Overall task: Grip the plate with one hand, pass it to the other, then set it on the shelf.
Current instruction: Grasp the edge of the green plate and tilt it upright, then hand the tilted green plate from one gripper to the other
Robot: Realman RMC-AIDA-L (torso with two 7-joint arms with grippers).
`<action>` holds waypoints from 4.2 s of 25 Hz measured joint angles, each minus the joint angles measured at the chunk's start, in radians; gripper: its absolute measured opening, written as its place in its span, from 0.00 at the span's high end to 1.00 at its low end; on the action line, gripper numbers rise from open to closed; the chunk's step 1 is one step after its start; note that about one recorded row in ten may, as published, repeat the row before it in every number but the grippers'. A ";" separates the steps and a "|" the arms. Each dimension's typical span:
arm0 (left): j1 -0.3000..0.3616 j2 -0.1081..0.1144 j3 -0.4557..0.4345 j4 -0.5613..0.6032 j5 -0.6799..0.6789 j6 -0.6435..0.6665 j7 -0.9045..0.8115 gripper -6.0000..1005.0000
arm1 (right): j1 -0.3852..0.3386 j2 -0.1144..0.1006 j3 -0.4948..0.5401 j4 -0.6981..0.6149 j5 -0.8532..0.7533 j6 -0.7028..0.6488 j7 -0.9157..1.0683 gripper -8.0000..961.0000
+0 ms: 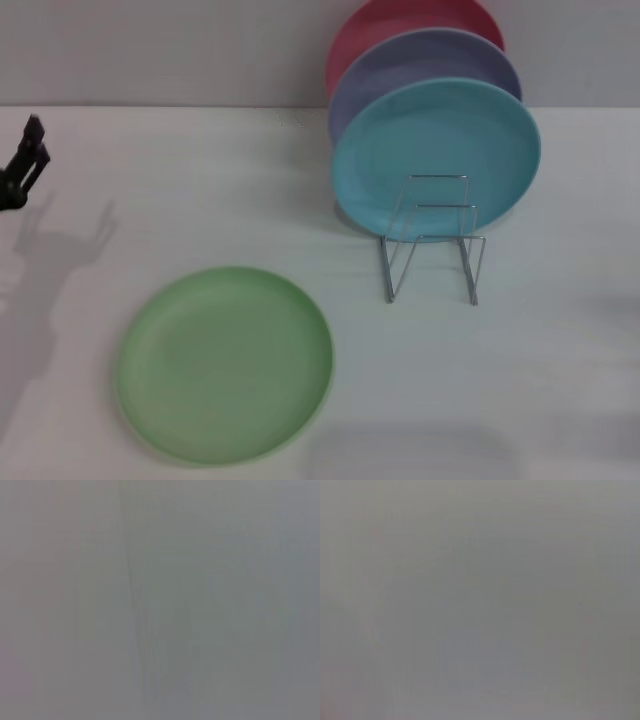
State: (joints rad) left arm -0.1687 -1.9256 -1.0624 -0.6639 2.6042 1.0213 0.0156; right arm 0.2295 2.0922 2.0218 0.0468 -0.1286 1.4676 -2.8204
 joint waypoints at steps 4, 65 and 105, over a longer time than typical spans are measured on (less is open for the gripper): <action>0.091 0.063 -0.103 -0.342 0.095 -0.370 -0.027 0.18 | 0.012 0.000 0.000 -0.012 0.000 -0.001 0.000 0.14; -0.287 -0.140 -0.565 -0.692 0.131 -2.422 0.316 0.29 | 0.062 -0.003 -0.007 -0.042 -0.004 -0.025 0.001 0.14; -0.259 -0.136 -0.578 -0.940 0.107 -2.419 0.418 0.96 | 0.068 -0.002 -0.013 0.022 -0.163 0.270 0.027 0.14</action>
State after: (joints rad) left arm -0.4281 -2.0615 -1.6404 -1.6038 2.7109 -1.3980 0.4341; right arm 0.2975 2.0902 2.0089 0.0686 -0.2916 1.7378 -2.7932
